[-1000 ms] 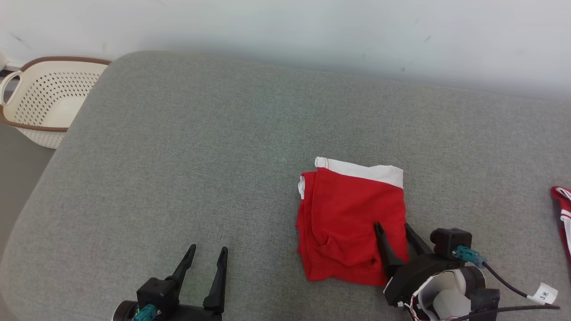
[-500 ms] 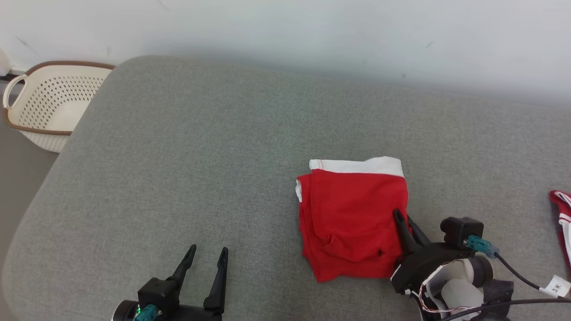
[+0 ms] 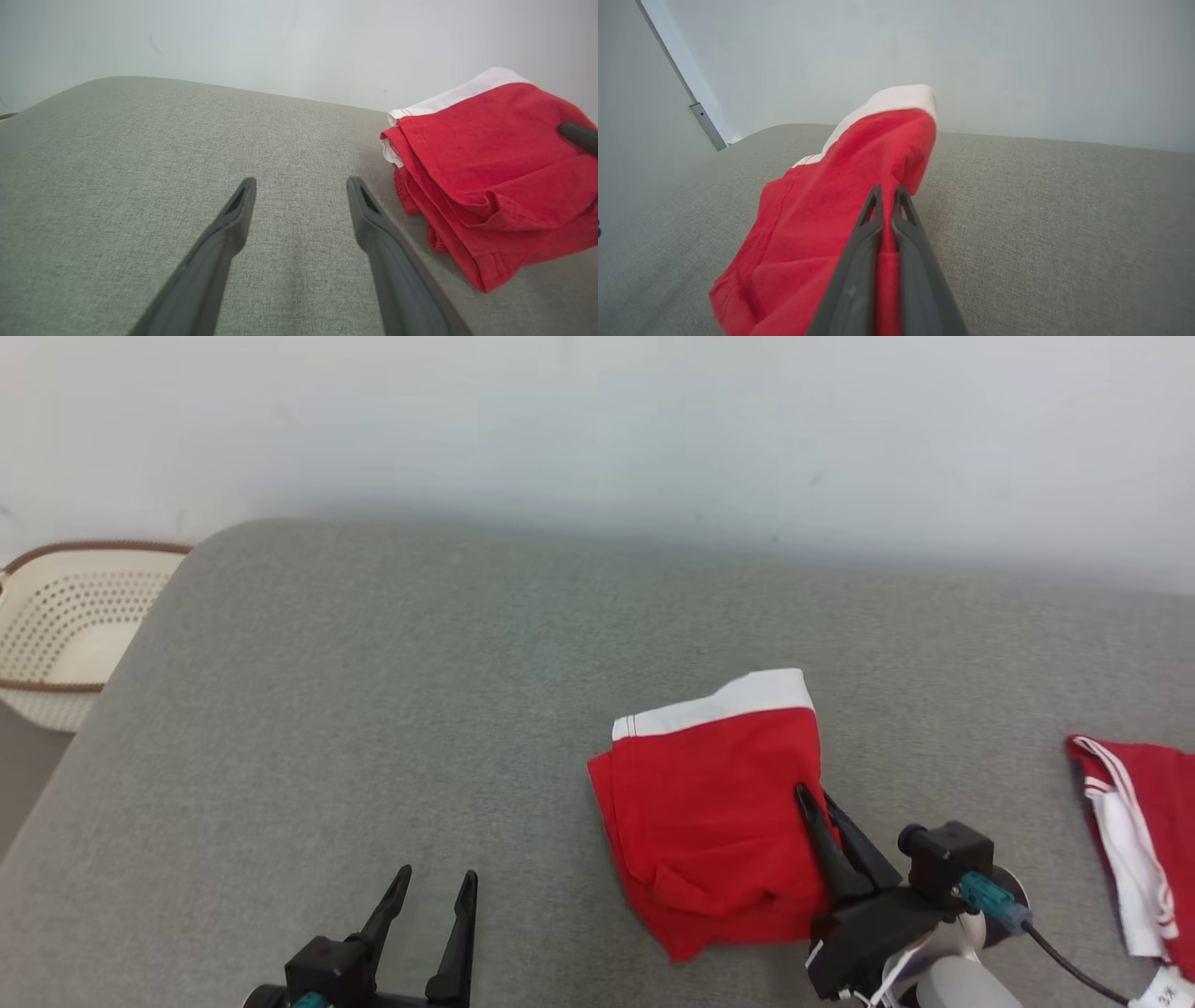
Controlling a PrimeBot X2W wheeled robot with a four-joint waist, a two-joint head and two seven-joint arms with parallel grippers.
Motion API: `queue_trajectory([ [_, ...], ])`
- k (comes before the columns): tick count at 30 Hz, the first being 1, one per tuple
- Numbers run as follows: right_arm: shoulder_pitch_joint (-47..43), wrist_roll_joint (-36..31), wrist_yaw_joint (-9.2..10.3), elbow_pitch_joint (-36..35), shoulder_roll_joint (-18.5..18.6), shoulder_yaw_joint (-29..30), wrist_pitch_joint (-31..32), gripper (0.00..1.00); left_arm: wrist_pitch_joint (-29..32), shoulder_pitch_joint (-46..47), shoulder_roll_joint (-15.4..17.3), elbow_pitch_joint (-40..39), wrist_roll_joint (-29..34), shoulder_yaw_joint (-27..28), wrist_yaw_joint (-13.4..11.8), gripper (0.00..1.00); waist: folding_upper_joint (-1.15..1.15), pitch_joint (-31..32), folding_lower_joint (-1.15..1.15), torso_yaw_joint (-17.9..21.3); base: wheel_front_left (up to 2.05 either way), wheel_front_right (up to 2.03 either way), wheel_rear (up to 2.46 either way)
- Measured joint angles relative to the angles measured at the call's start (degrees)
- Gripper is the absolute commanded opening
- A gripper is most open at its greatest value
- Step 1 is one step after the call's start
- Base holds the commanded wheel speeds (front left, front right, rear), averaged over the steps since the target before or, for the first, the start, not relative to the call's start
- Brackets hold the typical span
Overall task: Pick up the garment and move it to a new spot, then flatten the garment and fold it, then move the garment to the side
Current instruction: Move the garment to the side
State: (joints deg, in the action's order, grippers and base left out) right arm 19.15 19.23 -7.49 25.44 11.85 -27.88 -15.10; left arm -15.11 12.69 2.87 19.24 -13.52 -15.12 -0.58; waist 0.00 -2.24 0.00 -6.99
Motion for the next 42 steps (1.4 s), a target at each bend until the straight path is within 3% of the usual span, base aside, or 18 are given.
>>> queue_trajectory([
  [13,-3.99,-0.69,0.0,0.76,-1.45,1.98,0.0,0.0,0.0,-0.9,0.0,-1.87,-0.09,-0.41,-0.58,1.0,0.0,1.75,0.0,7.97,0.0,0.0,0.0],
  [42,-2.76,1.52,0.01,2.7,-2.64,1.15,0.0,0.0,0.0,2.58,-0.01,-4.79,4.06,-0.26,-1.04,1.0,0.0,-1.62,0.0,34.18,0.0,0.0,0.0],
])
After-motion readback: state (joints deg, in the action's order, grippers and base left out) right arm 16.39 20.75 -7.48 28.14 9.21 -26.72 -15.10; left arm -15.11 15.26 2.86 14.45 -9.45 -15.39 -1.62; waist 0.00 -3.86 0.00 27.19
